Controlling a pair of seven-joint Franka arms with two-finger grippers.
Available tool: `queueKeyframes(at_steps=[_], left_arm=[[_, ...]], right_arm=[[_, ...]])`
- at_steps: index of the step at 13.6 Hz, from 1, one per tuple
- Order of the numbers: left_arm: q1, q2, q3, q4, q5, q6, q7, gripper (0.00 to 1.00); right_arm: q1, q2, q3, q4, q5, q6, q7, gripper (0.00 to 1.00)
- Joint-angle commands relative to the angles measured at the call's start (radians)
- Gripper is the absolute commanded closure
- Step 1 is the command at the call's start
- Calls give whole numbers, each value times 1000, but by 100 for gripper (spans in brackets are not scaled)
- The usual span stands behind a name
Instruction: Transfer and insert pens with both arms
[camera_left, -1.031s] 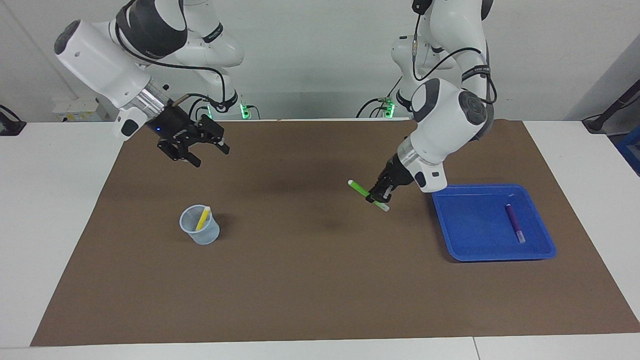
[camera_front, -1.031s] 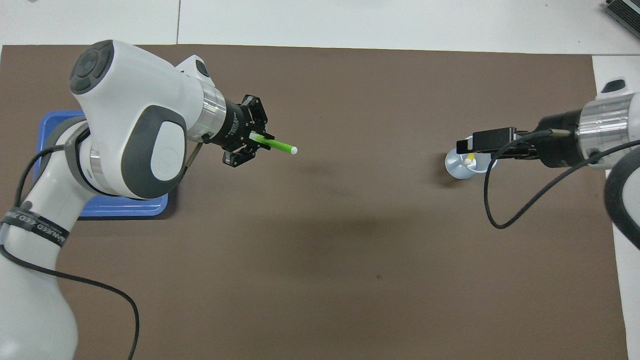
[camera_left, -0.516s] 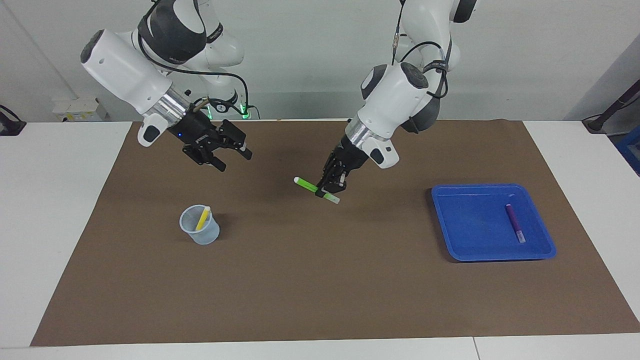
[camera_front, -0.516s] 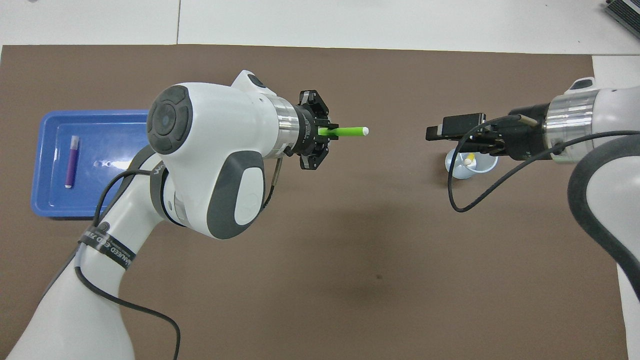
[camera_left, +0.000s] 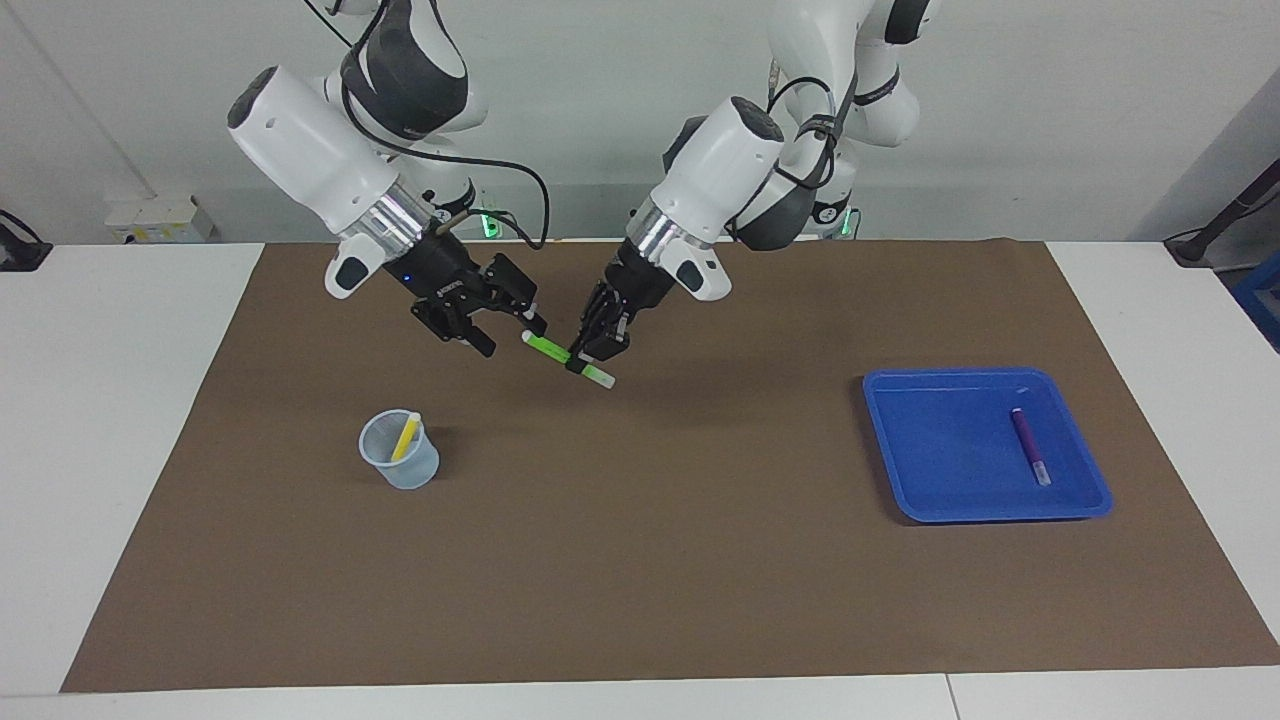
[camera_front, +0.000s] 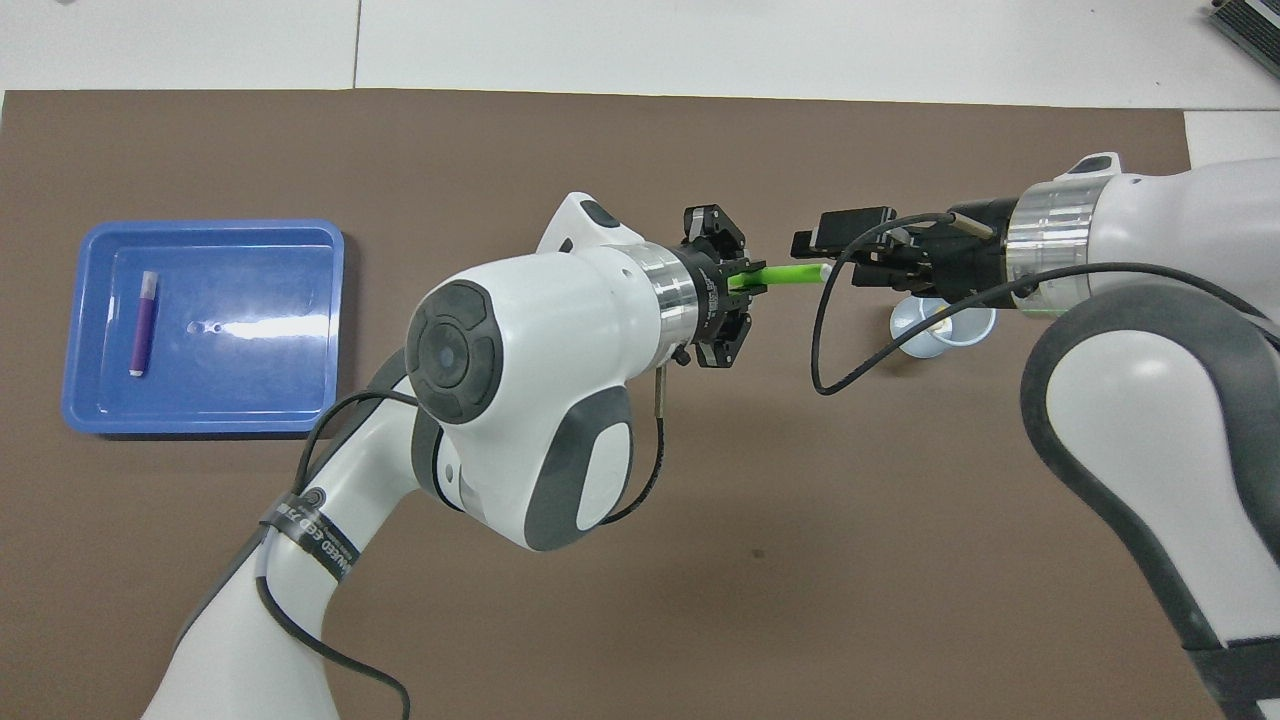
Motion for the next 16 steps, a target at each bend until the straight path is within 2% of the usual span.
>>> queueKeyframes(at_steps=[1, 5, 9, 13, 15, 16], left_arm=[[-36, -9, 19, -38, -19, 61, -18, 100], [-36, -12, 19, -55, -19, 78, -22, 100], [-34, -12, 19, -60, -19, 89, -22, 100], [-31, -11, 19, -60, -20, 110, -24, 100], [-31, -11, 19, -60, -20, 113, -24, 100], [-33, -11, 19, -61, -20, 122, -25, 100]], right_arm=[[4, 1, 2, -5, 20, 18, 0, 22], [-1, 1, 2, -2, 20, -5, -3, 32], [-2, -2, 2, 1, 20, -26, -3, 55], [-2, -4, 0, -1, 17, -26, -3, 66], [-2, -4, 0, -2, 16, -26, -5, 82], [-2, -4, 0, -1, 14, -26, -6, 94]])
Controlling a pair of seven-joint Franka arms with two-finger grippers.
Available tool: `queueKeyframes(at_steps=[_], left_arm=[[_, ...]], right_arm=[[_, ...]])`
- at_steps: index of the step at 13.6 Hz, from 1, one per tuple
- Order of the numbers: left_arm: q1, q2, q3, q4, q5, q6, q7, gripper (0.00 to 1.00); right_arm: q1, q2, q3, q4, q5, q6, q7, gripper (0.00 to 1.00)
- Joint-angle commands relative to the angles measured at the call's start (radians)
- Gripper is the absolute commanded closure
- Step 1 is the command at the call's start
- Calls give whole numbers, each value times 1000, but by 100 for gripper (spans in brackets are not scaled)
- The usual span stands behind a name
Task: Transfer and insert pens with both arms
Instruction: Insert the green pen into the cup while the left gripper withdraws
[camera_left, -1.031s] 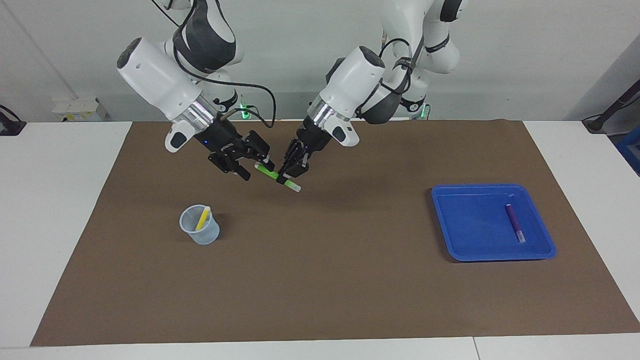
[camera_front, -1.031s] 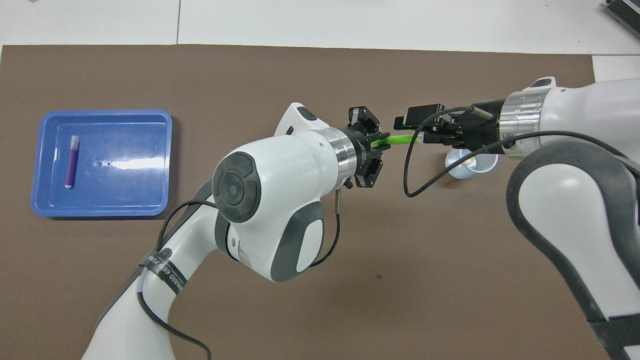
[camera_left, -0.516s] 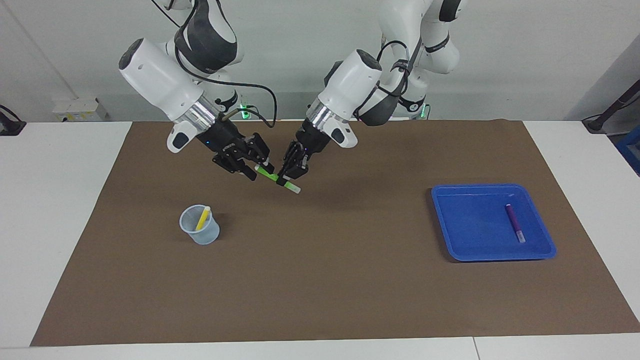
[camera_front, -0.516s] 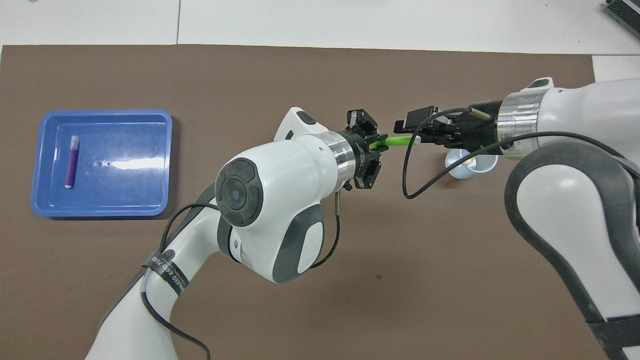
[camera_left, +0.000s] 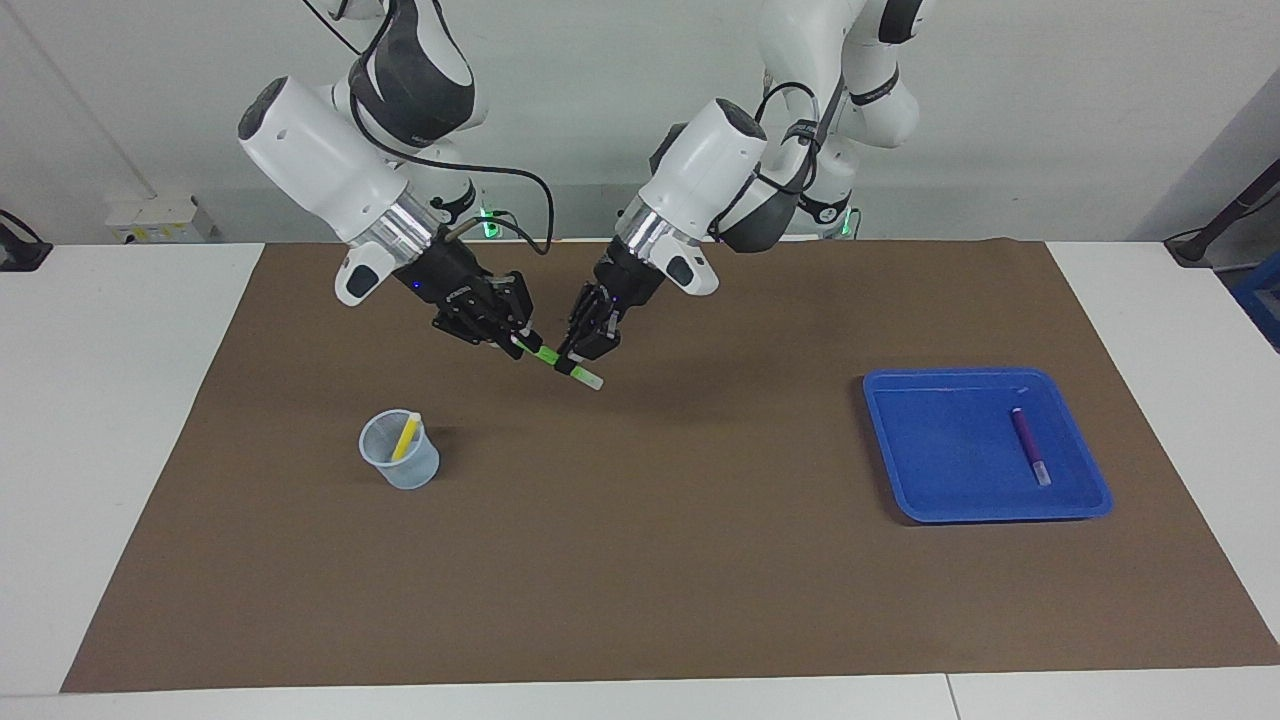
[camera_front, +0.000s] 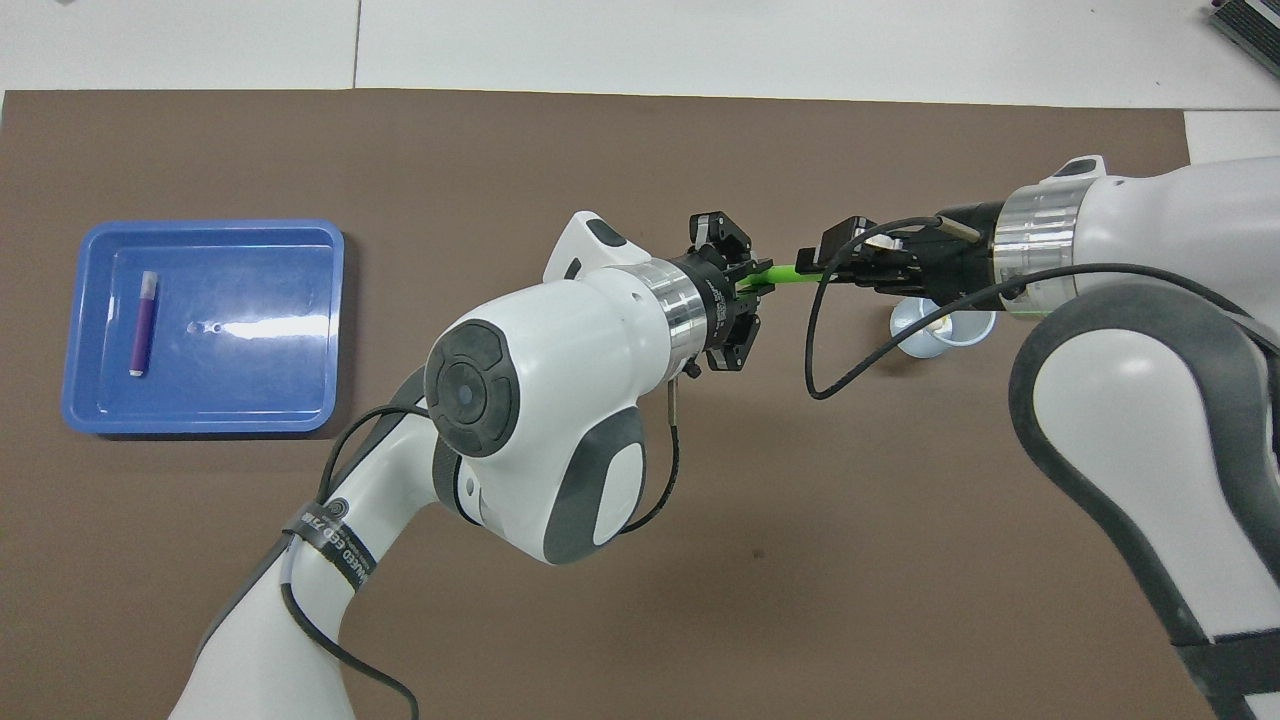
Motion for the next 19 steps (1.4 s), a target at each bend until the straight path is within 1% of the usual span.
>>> queueKeyframes(at_steps=[1, 6, 7, 8, 9, 11, 12, 13, 16, 19], left_arm=[[-14, -13, 10, -22, -17, 38, -4, 100], [-14, -13, 10, -23, -15, 38, 13, 100], [-14, -13, 12, -23, -12, 35, 13, 55], [-9, -13, 13, -22, -12, 27, 9, 17], [-5, -19, 13, -23, -12, 18, 7, 11], [6, -31, 21, -17, -12, -57, 7, 9], [29, -42, 21, -16, -12, -87, 8, 7], [49, -45, 21, -16, -12, -101, 8, 0], [127, -53, 19, -13, -12, -143, 1, 0], [182, -53, 19, -17, -12, -141, -4, 0]], right_arm=[[-10, -6, 1, -3, 3, -14, -11, 100], [-18, -2, -2, 11, -23, -28, -11, 100], [-22, 0, -2, 14, -52, -29, -11, 100], [-36, 0, -2, 17, -81, -31, -11, 100], [-45, 2, -2, 21, -109, -47, -12, 100], [-67, 18, -2, 72, -187, -106, -12, 100], [-76, 31, -2, 92, -246, -127, -15, 100], [-82, 31, -2, 92, -308, -129, -34, 100], [-134, 31, -4, 77, -441, -144, -130, 100], [-190, 51, -4, 65, -540, -143, -238, 100]])
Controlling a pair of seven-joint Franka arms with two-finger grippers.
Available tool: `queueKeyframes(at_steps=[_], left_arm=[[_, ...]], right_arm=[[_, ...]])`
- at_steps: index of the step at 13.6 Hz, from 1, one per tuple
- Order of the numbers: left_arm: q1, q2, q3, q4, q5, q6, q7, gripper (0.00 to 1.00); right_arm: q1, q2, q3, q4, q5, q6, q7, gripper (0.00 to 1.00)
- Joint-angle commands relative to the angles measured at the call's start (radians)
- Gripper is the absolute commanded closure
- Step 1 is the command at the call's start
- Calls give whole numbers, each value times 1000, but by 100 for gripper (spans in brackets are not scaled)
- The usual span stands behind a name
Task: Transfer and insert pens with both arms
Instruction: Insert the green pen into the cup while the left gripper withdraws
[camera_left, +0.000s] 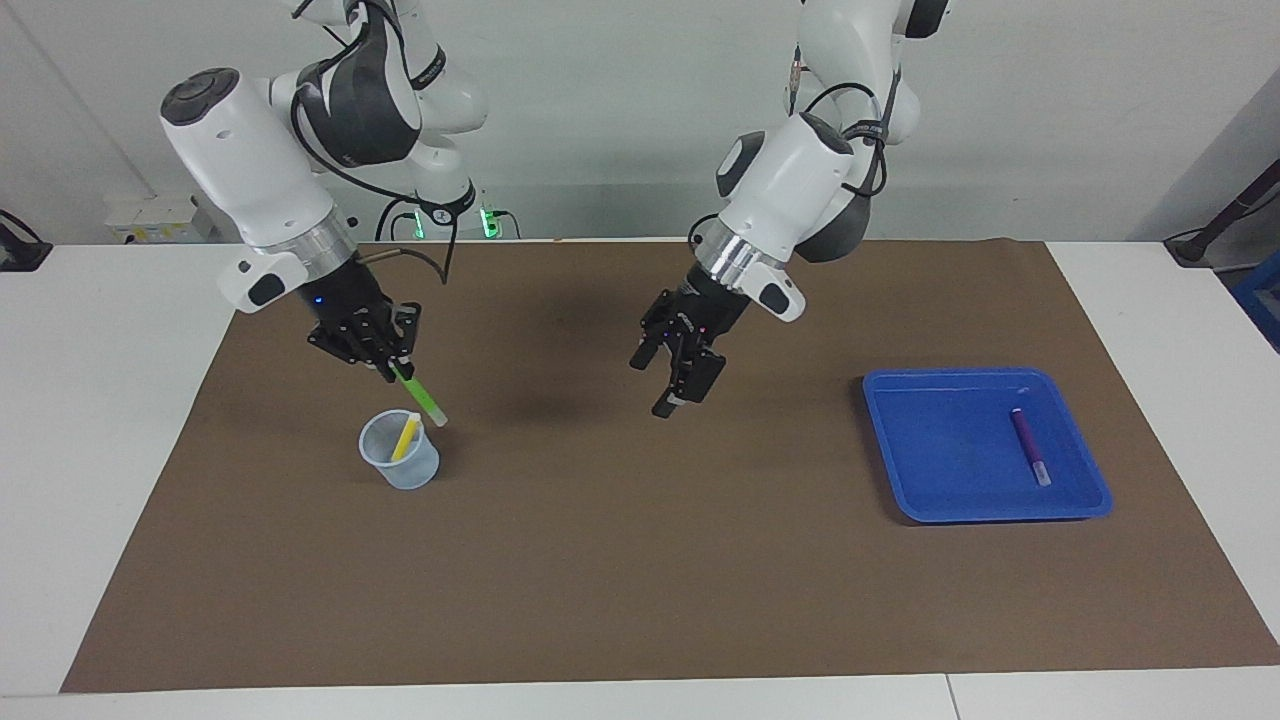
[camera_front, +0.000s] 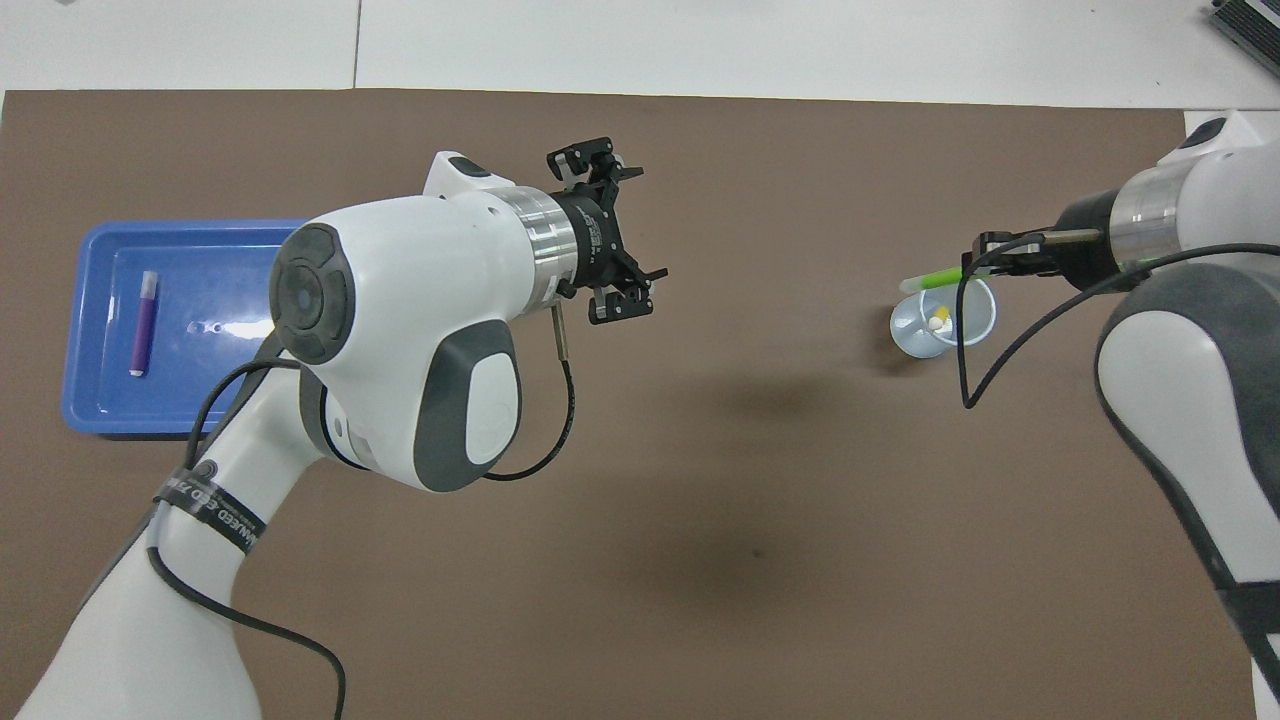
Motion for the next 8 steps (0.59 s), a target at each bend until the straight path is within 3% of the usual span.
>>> queueKeyframes(at_steps=[1, 4, 8], left_arm=[[33, -18, -4, -15, -9, -9, 0, 0], [91, -18, -4, -18, -9, -11, -1, 0], [122, -14, -3, -8, -9, -5, 5, 0]], right_arm=[[-55, 25, 11, -9, -83, -13, -89, 100], [-84, 29, 9, -84, -89, 31, -129, 100], [-81, 84, 9, -98, -88, 114, -109, 100]])
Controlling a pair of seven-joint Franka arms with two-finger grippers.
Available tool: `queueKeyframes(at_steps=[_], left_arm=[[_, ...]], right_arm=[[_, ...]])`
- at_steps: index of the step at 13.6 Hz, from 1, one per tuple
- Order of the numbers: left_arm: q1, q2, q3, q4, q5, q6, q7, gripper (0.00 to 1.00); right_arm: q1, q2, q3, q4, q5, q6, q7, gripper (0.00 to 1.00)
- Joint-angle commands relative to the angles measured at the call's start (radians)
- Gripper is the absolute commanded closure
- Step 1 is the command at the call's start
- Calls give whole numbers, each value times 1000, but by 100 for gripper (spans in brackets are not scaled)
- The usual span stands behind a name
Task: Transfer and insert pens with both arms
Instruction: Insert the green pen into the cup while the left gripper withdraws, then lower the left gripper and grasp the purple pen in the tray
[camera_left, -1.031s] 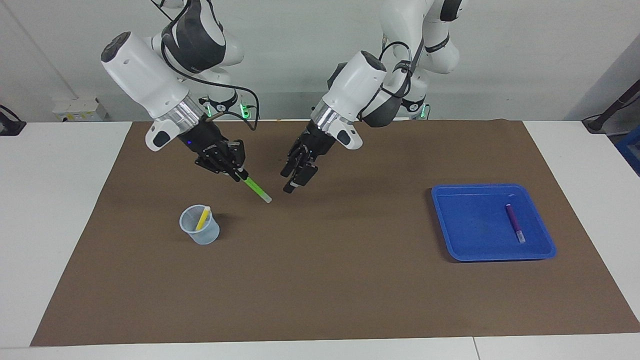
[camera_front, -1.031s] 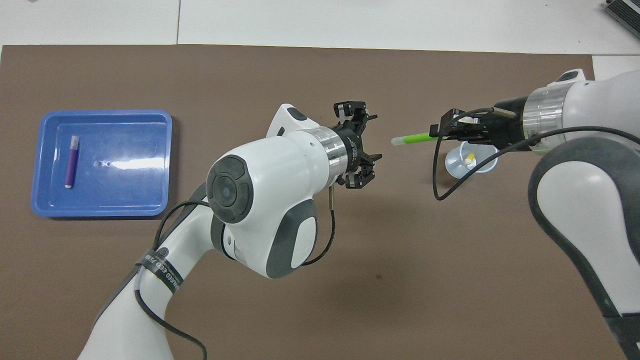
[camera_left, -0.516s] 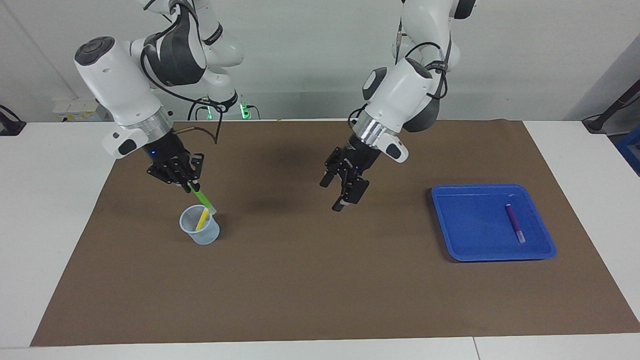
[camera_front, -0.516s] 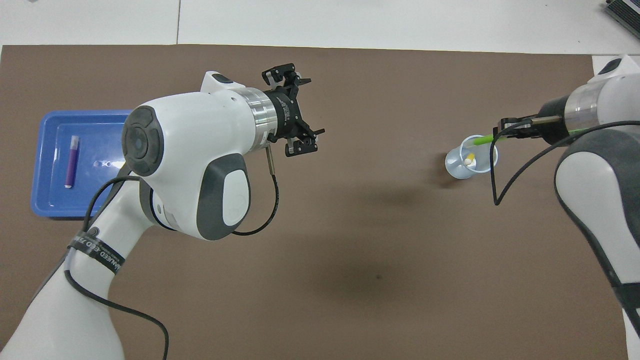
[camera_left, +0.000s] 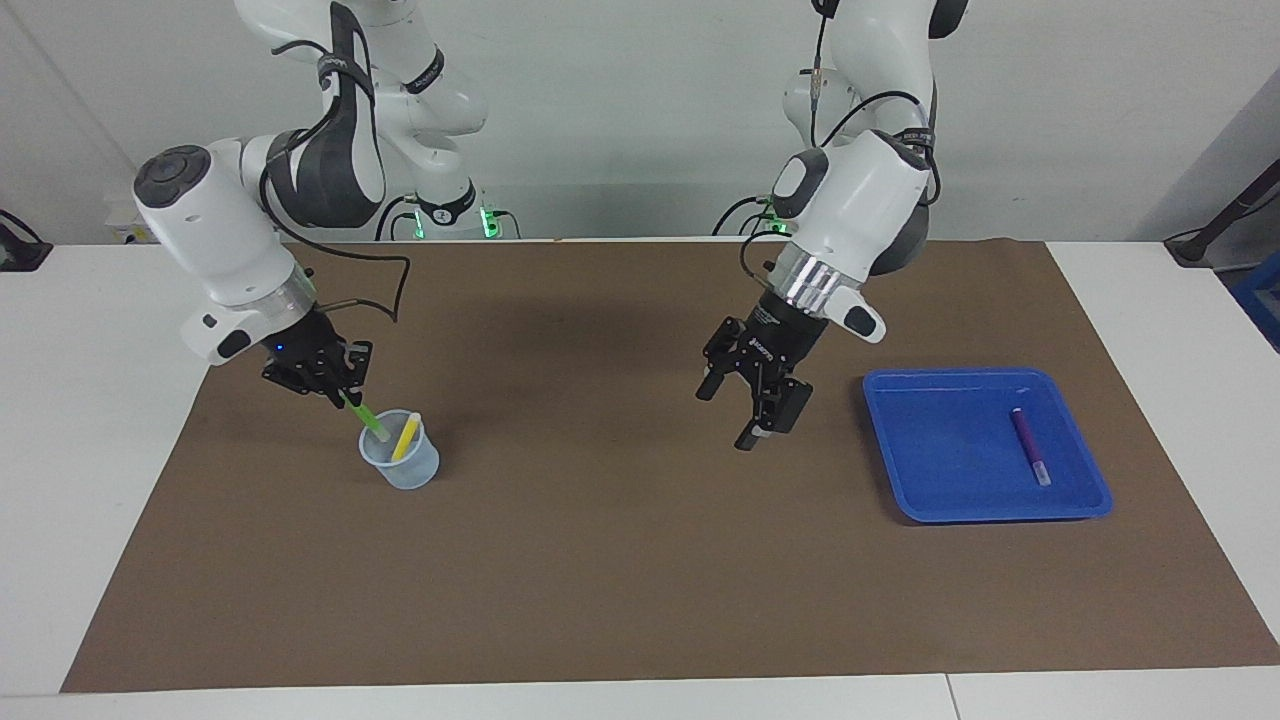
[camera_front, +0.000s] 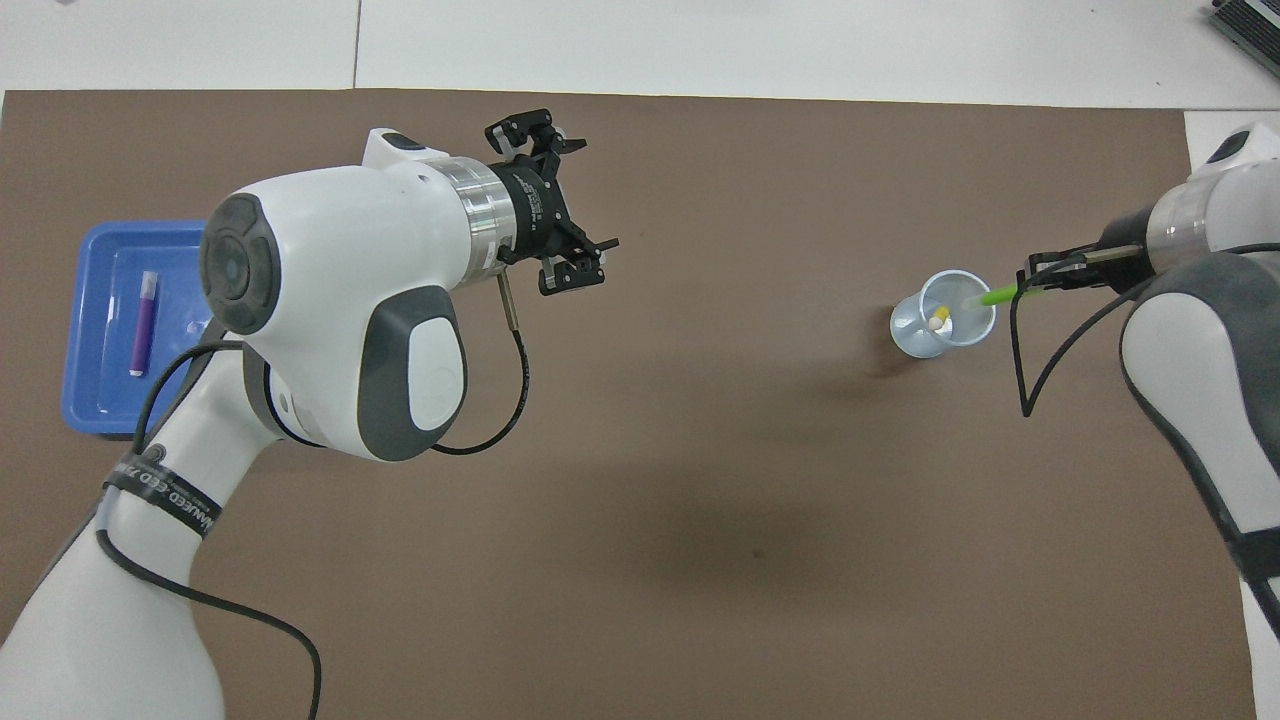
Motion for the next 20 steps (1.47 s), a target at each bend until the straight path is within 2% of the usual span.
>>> queueKeyframes(at_steps=[1, 2, 4, 8, 11, 13, 15, 18, 20], left_arm=[[36, -12, -5, -7, -3, -3, 14, 0], [48, -12, -5, -7, 10, -5, 19, 0], [51, -15, 6, -10, 89, -37, 46, 0], [132, -26, 6, -15, 106, -130, 222, 0], [203, -39, 7, -13, 106, -254, 550, 0], [261, -50, 8, -16, 106, -334, 792, 0], [304, -52, 8, -15, 111, -362, 882, 0], [338, -61, 9, -18, 227, -446, 1054, 0], [363, -63, 14, -27, 240, -477, 1175, 0]], right_arm=[[-2, 36, 8, -14, -18, 64, 13, 100], [3, 50, 8, -13, -19, 90, 28, 81], [9, 61, 8, -11, -19, 101, 63, 0], [7, 49, 5, 30, -21, 29, 66, 0], [-3, 2, 4, 99, -25, -107, 66, 0], [-3, -54, 4, 104, -25, -161, 66, 0], [-2, -89, 2, 128, -27, -241, 68, 0], [-3, -111, 4, 176, -74, -334, 66, 0], [-3, -112, 8, 170, -80, -339, 66, 0]])
